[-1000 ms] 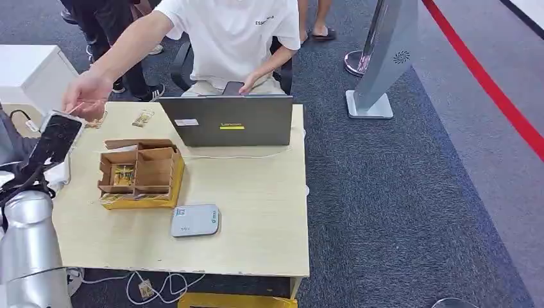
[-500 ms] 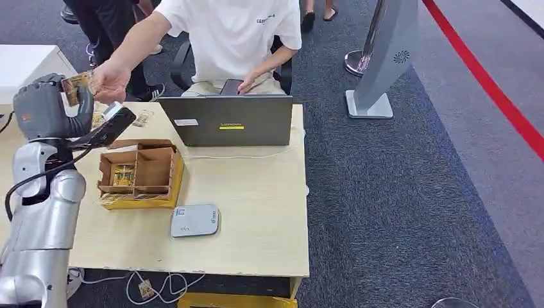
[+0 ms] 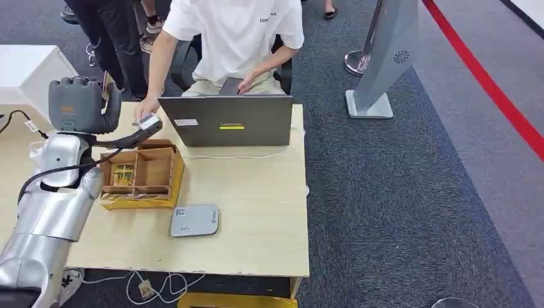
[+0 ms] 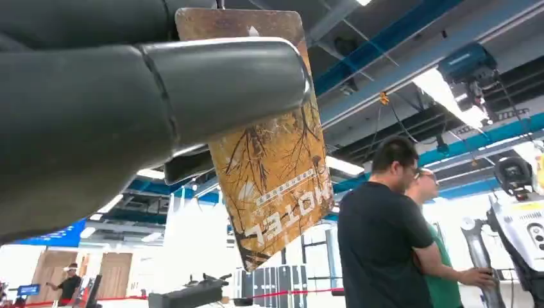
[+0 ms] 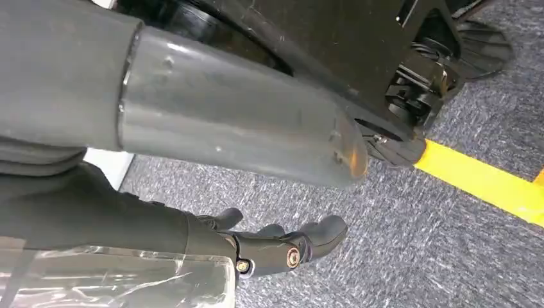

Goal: Pass the card to the sensor for recognition and then transmit it.

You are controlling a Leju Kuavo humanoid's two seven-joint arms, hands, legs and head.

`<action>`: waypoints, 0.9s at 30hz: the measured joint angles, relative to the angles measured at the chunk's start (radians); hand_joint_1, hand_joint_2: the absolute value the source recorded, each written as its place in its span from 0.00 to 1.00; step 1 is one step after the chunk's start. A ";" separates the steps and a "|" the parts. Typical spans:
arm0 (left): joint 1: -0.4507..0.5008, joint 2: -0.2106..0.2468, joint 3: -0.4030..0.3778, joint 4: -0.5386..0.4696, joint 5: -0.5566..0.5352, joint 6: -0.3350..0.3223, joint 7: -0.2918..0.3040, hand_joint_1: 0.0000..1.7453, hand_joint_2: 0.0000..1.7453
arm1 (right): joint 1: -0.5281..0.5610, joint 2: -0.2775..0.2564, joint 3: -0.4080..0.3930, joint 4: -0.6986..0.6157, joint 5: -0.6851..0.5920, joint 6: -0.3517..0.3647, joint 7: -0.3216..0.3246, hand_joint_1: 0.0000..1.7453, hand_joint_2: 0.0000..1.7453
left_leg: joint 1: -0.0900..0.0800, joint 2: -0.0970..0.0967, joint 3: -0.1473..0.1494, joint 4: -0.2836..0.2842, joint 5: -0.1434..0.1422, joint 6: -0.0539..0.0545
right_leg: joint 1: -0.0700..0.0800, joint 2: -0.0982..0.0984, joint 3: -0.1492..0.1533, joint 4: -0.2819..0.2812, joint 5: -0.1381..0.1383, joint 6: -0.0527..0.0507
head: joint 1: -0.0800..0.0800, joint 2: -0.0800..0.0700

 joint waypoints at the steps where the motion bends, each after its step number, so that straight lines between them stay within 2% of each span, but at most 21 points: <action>1: 0.000 0.000 -0.004 0.004 0.000 0.000 0.000 1.00 0.00 | 0.000 0.000 0.000 0.000 0.000 0.000 0.000 0.00 0.00 | 0.000 0.000 0.000 0.000 0.000 0.000 | 0.000 0.000 0.000 0.000 0.000 0.000 | 0.000 0.000; 10: 0.011 -0.006 -0.031 0.011 -0.007 0.042 -0.004 1.00 0.00 | 0.000 0.003 0.000 0.000 0.007 0.000 0.000 0.00 0.00 | 0.000 0.000 0.000 0.000 0.000 0.000 | 0.000 0.000 0.000 0.000 0.000 0.000 | 0.000 0.000; 14: 0.082 -0.031 -0.054 -0.066 0.007 0.059 -0.024 1.00 0.00 | 0.003 0.008 0.001 0.000 0.004 -0.009 0.001 0.00 0.00 | 0.000 0.000 0.000 0.000 0.000 0.000 | 0.000 0.000 0.000 0.000 0.000 0.000 | 0.000 0.000; 19: 0.236 -0.067 -0.127 -0.247 -0.009 -0.002 -0.020 1.00 0.00 | 0.015 0.008 0.000 0.000 -0.010 -0.030 0.000 0.00 0.00 | -0.001 0.000 0.000 0.000 -0.001 0.000 | 0.000 0.000 0.000 -0.001 0.000 0.000 | 0.000 0.000; 25: 0.392 -0.069 -0.240 -0.422 -0.048 -0.067 0.015 1.00 0.00 | 0.035 0.008 -0.005 0.000 -0.021 -0.037 -0.004 0.00 0.00 | 0.000 0.000 -0.001 0.000 -0.001 0.000 | 0.000 0.000 -0.001 -0.001 0.000 0.000 | 0.000 0.000; 27: 0.416 -0.066 -0.271 -0.459 -0.051 -0.114 0.025 1.00 0.00 | 0.038 0.008 -0.010 0.000 -0.024 -0.039 -0.007 0.00 0.00 | 0.000 0.000 -0.001 0.000 -0.001 0.000 | 0.000 -0.001 -0.001 -0.001 0.000 0.000 | 0.000 0.000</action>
